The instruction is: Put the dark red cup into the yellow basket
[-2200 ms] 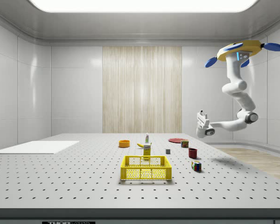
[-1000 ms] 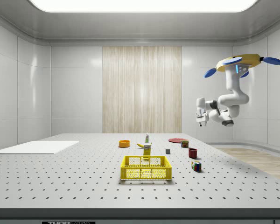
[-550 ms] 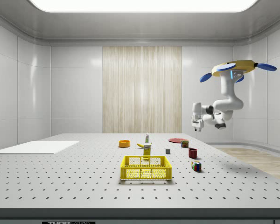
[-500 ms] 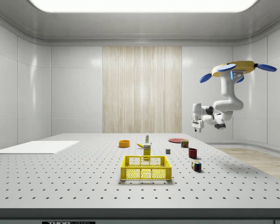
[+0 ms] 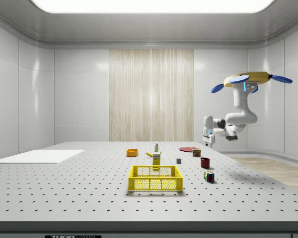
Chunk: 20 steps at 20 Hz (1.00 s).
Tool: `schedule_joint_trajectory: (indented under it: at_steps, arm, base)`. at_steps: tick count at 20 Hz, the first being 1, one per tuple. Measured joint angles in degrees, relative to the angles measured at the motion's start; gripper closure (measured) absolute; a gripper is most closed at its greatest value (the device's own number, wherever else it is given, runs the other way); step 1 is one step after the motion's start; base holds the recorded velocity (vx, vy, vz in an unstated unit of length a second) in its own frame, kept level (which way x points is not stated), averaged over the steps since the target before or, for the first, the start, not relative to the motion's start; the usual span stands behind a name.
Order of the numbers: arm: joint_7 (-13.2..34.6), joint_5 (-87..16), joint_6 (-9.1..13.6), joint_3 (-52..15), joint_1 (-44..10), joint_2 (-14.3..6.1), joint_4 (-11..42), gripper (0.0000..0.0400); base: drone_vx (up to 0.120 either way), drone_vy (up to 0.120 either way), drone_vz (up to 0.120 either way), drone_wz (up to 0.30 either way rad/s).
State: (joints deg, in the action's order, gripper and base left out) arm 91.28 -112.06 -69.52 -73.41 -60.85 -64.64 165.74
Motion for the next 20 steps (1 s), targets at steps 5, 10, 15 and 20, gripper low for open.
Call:
schedule_joint_trajectory:
  at_steps: [5,10,15,20]
  arm:
    - [0.5,0.8,-1.3,-0.5,-0.6,-1.5,-0.1,0.0]
    - [1.0,1.5,-2.6,-1.0,-1.1,-2.9,-0.2,0.0]
    - [1.4,2.2,-3.8,-1.4,-1.6,-4.3,-0.3,0.0]
    - [1.7,2.1,-5.5,-0.9,-1.8,-5.8,-0.5,0.0]
  base:
    - [0.0,0.048,-0.12,0.0]
    - [0.048,0.0,-0.12,0.0]
    - [0.008,0.0,-0.12,0.0]
    - [0.0,0.0,-0.032,0.0]
